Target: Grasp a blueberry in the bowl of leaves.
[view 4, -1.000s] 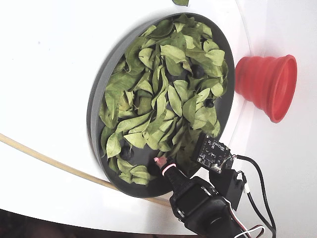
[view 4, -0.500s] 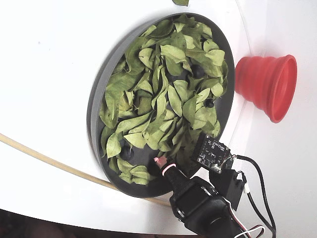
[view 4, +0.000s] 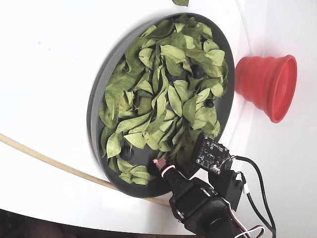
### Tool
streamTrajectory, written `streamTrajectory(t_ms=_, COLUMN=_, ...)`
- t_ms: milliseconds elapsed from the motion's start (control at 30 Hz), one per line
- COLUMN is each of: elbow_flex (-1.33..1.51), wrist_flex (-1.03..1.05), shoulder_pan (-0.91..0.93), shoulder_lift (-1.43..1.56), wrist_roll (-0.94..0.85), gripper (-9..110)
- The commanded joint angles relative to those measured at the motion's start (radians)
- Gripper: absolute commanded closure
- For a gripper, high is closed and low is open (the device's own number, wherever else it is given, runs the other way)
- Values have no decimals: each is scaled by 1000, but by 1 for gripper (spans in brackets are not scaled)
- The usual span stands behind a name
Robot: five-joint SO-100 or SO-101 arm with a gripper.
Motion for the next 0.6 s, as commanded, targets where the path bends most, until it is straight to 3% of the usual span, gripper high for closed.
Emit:
streamTrajectory(t_ms=0, elbow_flex=-43, wrist_flex=-21, shoulder_pan=25, shoulder_lift=15, wrist_roll=-5, gripper=82)
streamTrajectory(t_ms=567, elbow_flex=-40, wrist_flex=-80, shoulder_pan=-5, shoulder_lift=-91, wrist_roll=28, gripper=81)
